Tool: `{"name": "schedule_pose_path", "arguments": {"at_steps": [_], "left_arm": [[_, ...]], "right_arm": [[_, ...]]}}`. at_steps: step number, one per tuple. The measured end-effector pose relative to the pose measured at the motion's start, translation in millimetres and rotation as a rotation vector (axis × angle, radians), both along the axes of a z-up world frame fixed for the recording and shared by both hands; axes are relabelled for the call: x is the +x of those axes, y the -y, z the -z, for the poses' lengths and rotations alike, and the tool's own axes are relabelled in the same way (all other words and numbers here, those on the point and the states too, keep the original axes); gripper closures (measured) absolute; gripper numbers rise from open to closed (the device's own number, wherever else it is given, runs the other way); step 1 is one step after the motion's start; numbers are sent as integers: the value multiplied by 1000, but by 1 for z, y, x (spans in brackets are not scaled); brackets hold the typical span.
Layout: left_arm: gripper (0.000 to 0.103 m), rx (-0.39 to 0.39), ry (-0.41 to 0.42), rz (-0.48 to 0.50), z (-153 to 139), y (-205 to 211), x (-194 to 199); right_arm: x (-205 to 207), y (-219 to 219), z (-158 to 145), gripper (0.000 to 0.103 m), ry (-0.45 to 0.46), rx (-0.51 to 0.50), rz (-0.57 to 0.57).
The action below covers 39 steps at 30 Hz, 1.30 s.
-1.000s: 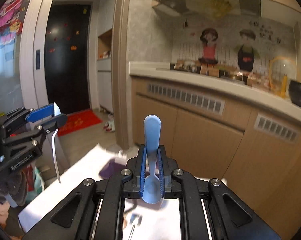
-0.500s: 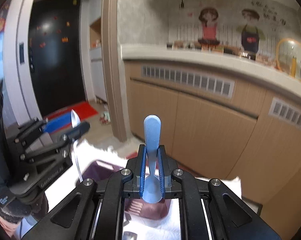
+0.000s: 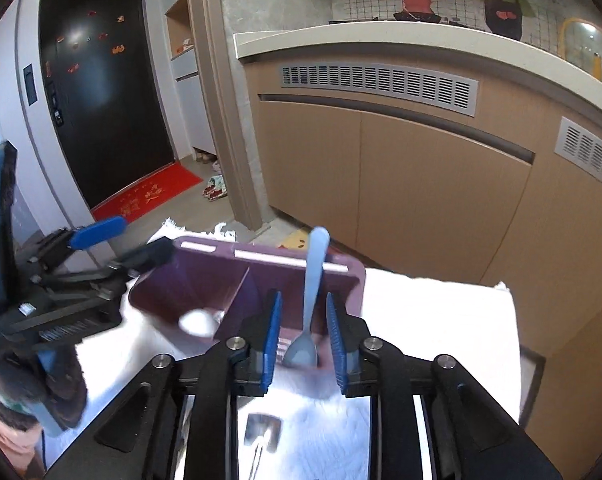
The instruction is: Organize utensils
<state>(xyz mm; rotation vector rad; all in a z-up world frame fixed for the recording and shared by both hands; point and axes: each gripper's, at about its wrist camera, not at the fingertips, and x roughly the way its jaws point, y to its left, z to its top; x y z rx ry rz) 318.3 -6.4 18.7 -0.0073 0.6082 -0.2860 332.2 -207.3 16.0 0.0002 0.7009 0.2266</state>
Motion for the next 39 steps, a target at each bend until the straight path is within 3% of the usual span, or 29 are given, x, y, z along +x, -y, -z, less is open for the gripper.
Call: {"name": "schedule_pose_path", "arguments": {"at_steps": [8,14,17,20,22,25,29,33,39], "left_arm": [[15,-28,-147,-6,8,-32,-45],[15,1,-316,52,49,-41,-82],[16,27,-351,90,64,-37,-99],[28,42,-378,127,74,-33,-110],[42,44,-421,141,82,-30,-112],[46,22,-485,190,92,-24,-116],[46,-32,-527,291,91,-8,-127],[46,-1,-519,357,87,18,-138],[46,-4,-532,261,94,29,-110]], "right_arm": [[-54,0,12,66,-53,-18,-1],[-88,-14,38,57,-114,-51,-20],[-101,-20,51,57,-139,-70,-34],[-110,-21,59,57,-160,-74,-38],[-114,-20,63,57,-174,-73,-39],[-121,-20,68,56,-185,-85,-34],[-130,-18,74,56,-196,-91,-24],[-133,-13,73,55,-194,-80,-9],[-139,-4,72,49,-180,-68,8]]}}
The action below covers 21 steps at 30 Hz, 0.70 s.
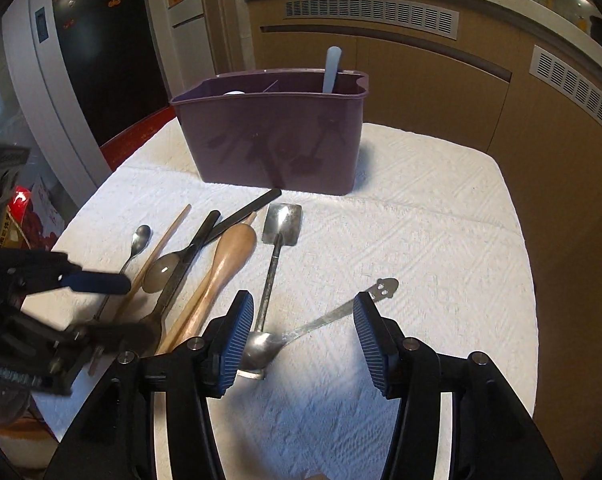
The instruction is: Organize utensils
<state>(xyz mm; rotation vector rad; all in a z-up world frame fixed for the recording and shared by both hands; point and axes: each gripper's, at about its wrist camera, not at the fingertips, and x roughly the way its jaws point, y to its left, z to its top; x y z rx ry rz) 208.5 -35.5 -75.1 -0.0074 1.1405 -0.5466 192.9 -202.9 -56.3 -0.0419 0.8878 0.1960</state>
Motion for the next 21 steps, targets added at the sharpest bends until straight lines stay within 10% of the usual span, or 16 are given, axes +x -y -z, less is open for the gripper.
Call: {"name": "schedule_pose_path", "arguments": {"at_steps": [9,21], "left_arm": [[67,97,45,-78,3,6,45],[51,196,180,-255,-18,-78,4]], "right_arm": [[-10,15,9,48,-16,1,25],[44,-41,21,48,-95,122,-95]]}}
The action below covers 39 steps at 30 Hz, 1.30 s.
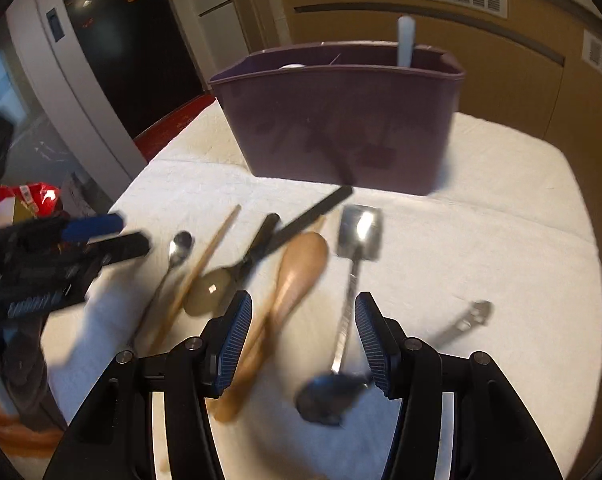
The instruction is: Organize utensils
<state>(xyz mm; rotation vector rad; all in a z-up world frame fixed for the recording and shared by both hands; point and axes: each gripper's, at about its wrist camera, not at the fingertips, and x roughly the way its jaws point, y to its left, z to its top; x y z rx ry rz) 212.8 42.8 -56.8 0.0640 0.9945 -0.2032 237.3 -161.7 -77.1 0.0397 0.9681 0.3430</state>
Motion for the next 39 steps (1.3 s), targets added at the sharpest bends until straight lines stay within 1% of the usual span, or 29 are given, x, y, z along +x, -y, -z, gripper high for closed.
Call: {"name": "schedule_pose_path", "arguments": {"at_steps": [4,6,7,9,12,13,16,20,23,25,29,32,34,37,39], "left_arm": [[44,-28,0,-33,6,-21,-10],[44,-51,-11,-44,10,-27,-10],[44,-60,-16,-48,12,-29,-11],[44,-84,-27,-57,16,-32,-8],[44,-110,-35,-53,19,-32,-7],[44,-115,-38,-48,20,-31,-7],[44,-121,-52,-34,23,-29,-7],[44,-139,-73,-6,24,-25,-9],[44,-147,-79,11,23,-21,-9],[44,-148,-85,20,23,-18,-6],[45,-145,-119,43,27,-6,8],[51,-117,-143,59,32,6,20],[58,-85,-153,49,35,12,28],[60,-59,-167,35,38,18,41],[60,-43,-169,48,39,25,46]], "right_arm": [[19,-8,13,50,-31,-3,72],[22,-12,18,52,-42,-19,75],[22,-14,17,53,-26,-36,75],[24,-18,18,54,-22,-53,71],[27,-27,21,55,-31,-85,60],[26,-32,21,56,-19,-111,56],[23,-44,21,72,3,-178,25],[18,-42,15,75,9,-160,5],[7,-33,-2,76,48,-140,15],[-2,-19,-15,76,78,-126,43],[-11,11,-31,76,102,-123,108],[-22,32,-33,81,111,-120,147],[-28,43,-31,83,106,-110,169],[-36,57,-25,84,97,-106,186],[-40,63,-20,84,85,-100,195]]}}
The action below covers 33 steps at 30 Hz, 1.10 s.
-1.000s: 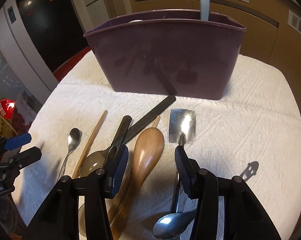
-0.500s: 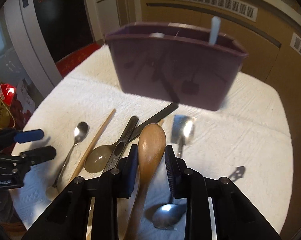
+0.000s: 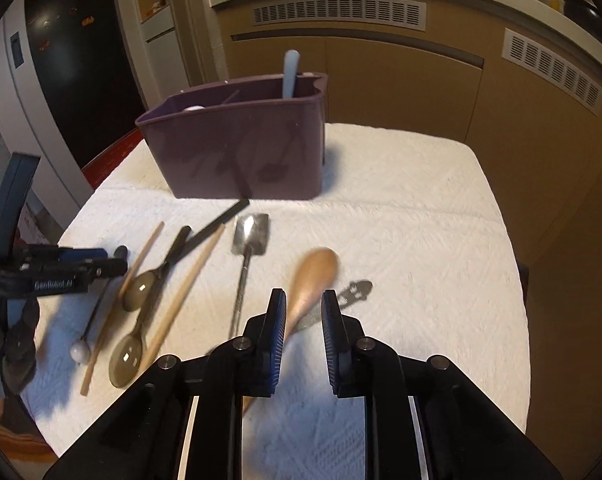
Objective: Organize utensils
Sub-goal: 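Grasp the wooden spoon with the right tool while the left tool holds the metal spoon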
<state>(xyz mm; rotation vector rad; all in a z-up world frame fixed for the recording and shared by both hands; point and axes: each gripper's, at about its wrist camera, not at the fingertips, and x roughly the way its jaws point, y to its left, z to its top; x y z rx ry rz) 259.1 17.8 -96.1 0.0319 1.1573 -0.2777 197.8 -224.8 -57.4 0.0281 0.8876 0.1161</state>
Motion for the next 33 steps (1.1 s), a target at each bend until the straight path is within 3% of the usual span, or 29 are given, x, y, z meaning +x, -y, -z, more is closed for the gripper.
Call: {"name": "schedule_pose_path", "arguments": {"at_steps": [5,9,12,15,24,33], "left_arm": [[60,82,28,31,3,18,5],[81,116,73,89,2,29,-4],[81,146,116,102,2,32,-12],[81,110,126,83,-4,25,-19],[81,12,269,42,-64,2,-62],[81,-47,273,11,-64,-20,-66]], "right_arm": [[-1,12,13,84,-30,17,19],[0,16,17,84,-43,28,29],[-2,18,19,84,-47,26,31],[-2,18,17,83,-45,25,28],[24,0,21,72,-59,16,-24],[63,-17,43,70,-103,-40,31]]}}
